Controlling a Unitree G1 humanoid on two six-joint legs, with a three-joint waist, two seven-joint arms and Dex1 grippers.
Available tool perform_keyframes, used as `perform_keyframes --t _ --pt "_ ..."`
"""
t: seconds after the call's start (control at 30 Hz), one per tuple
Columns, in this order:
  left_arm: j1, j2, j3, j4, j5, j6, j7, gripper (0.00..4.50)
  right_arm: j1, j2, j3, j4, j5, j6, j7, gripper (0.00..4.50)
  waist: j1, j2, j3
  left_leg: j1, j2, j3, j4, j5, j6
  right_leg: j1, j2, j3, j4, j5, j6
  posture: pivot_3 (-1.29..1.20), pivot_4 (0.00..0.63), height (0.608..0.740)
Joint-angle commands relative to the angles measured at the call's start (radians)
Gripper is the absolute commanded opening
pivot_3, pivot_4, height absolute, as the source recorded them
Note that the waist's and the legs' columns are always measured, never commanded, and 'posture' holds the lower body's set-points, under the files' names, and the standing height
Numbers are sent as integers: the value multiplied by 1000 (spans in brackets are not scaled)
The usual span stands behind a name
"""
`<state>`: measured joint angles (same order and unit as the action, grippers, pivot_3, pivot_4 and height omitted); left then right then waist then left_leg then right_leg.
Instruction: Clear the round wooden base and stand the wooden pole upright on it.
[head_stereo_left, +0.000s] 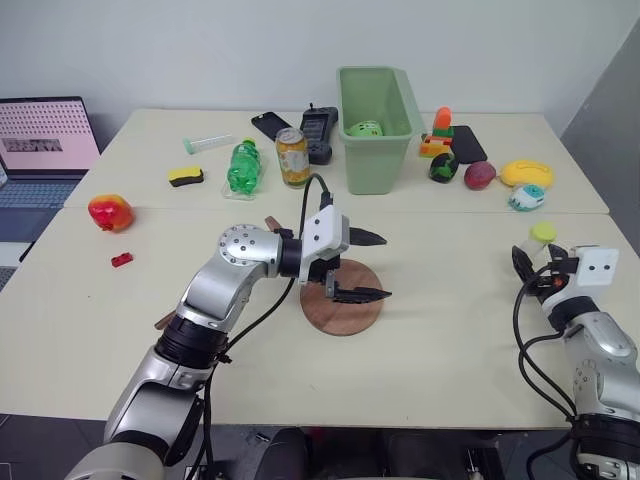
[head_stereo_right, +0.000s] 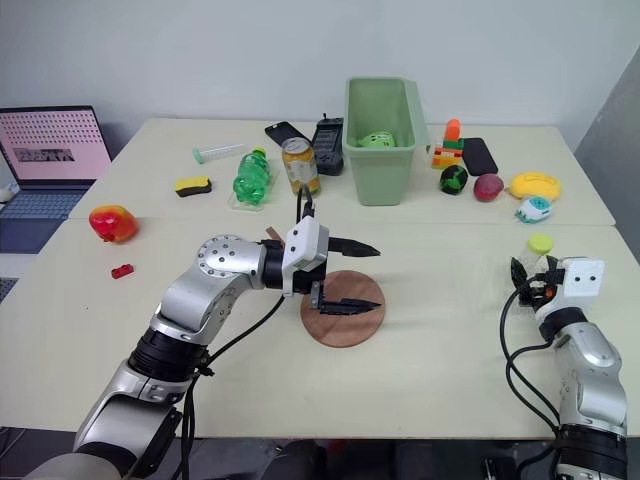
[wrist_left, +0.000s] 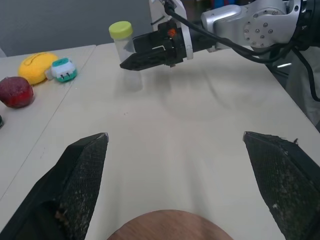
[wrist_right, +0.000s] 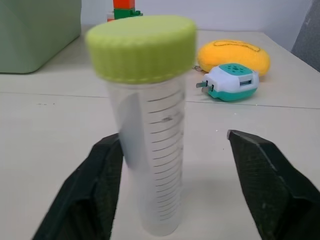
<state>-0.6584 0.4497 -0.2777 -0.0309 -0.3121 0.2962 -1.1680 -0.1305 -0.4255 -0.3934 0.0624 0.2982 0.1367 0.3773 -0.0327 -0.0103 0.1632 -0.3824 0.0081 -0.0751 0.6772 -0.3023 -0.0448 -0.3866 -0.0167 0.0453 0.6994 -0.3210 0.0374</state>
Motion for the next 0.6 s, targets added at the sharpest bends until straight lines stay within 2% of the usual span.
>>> perform_keyframes --t 0.03,0.17,0.37,0.53,0.6 --pt "-6 -6 21 -28 -16 -5 2 4500 8 -20 -29 -43 27 -13 9 4399 0 0 0 0 0 0 0 0 0 0 0 0 0 0 0 0 150 740" --pt "-4 10 38 -36 -25 5 -5 4500 16 -15 -49 -93 54 1 -2 4399 0 0 0 0 0 0 0 0 0 0 0 0 0 0 0 0 150 740" --pt "18 62 75 -51 -27 8 -1 4500 50 -55 -54 -292 108 90 9 4399 0 1 0 0 0 -1 0 0 0 0 0 0 0 0 0 0 150 740" --pt "35 102 134 -64 -44 32 18 4500 21 -128 -96 -420 129 149 -15 4399 1 1 1 0 0 -2 0 0 0 0 0 -1 -1 0 0 0 150 740" --pt "37 132 184 -75 -58 54 38 4500 -36 -191 -110 -462 131 166 -13 4399 1 1 1 0 0 -2 0 0 0 1 0 -2 -1 0 0 0 150 740"
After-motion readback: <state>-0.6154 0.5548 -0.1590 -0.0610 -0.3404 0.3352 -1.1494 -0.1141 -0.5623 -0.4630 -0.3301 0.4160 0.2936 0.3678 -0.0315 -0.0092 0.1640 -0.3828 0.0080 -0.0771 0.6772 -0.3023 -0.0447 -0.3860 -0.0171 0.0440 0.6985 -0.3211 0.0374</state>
